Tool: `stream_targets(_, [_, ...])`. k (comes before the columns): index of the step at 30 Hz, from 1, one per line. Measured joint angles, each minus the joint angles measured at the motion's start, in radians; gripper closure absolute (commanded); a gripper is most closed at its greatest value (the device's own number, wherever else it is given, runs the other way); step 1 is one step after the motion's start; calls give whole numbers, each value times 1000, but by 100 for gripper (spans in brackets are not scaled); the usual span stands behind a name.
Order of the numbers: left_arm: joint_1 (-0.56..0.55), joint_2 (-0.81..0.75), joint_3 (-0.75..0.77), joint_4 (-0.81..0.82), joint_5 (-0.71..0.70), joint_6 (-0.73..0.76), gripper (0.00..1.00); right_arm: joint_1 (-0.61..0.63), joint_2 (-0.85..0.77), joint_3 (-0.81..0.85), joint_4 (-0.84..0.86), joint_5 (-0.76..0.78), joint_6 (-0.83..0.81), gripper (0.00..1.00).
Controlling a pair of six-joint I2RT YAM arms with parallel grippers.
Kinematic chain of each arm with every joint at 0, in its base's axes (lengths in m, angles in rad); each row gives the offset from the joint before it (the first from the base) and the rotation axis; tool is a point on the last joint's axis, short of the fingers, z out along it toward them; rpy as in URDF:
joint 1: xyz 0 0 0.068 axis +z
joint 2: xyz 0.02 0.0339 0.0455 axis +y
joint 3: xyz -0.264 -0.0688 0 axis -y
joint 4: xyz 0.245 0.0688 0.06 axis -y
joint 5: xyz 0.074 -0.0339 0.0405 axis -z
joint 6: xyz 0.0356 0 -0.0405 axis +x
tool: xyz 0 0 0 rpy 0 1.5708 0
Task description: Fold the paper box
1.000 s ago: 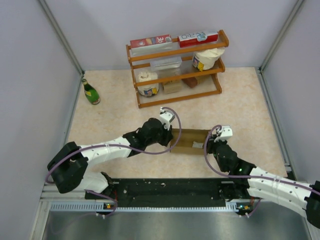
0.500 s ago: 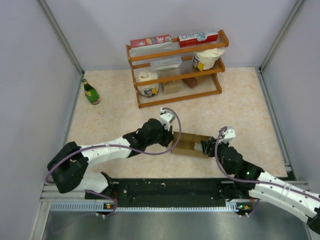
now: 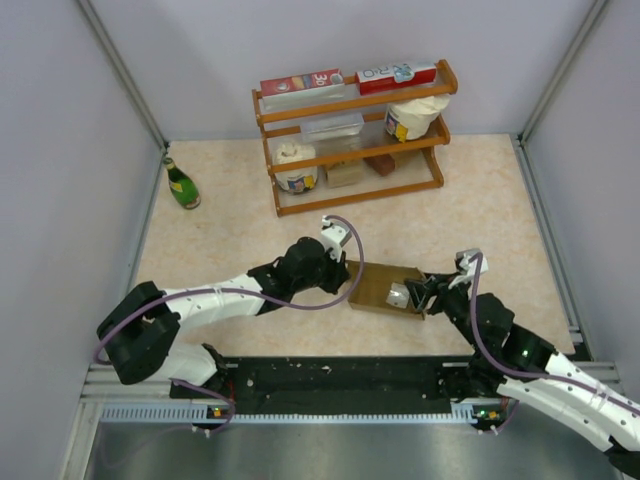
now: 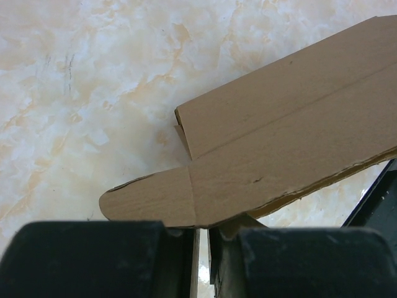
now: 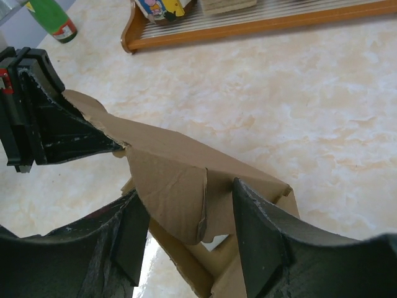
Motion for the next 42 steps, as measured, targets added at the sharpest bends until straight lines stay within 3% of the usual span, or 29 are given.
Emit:
stream_targets(12, [-2, 7, 0, 11, 4, -4, 95, 0, -59, 5, -95, -4, 8, 38])
stream_targets(25, [-4, 23, 0, 27, -1, -17, 100, 0, -150, 81, -248, 53, 50, 39])
stream_targets(34, [-4, 29, -6, 42, -5, -26, 100, 2, -215, 81, -103, -259, -69, 40])
stream_targets(38, [-4, 29, -13, 49, -5, -27, 100, 2, -204, 82, -45, -274, -70, 48])
stream_targets(42, [-4, 29, -28, 68, -6, -27, 100, 3, -104, 117, -45, -179, -44, 56])
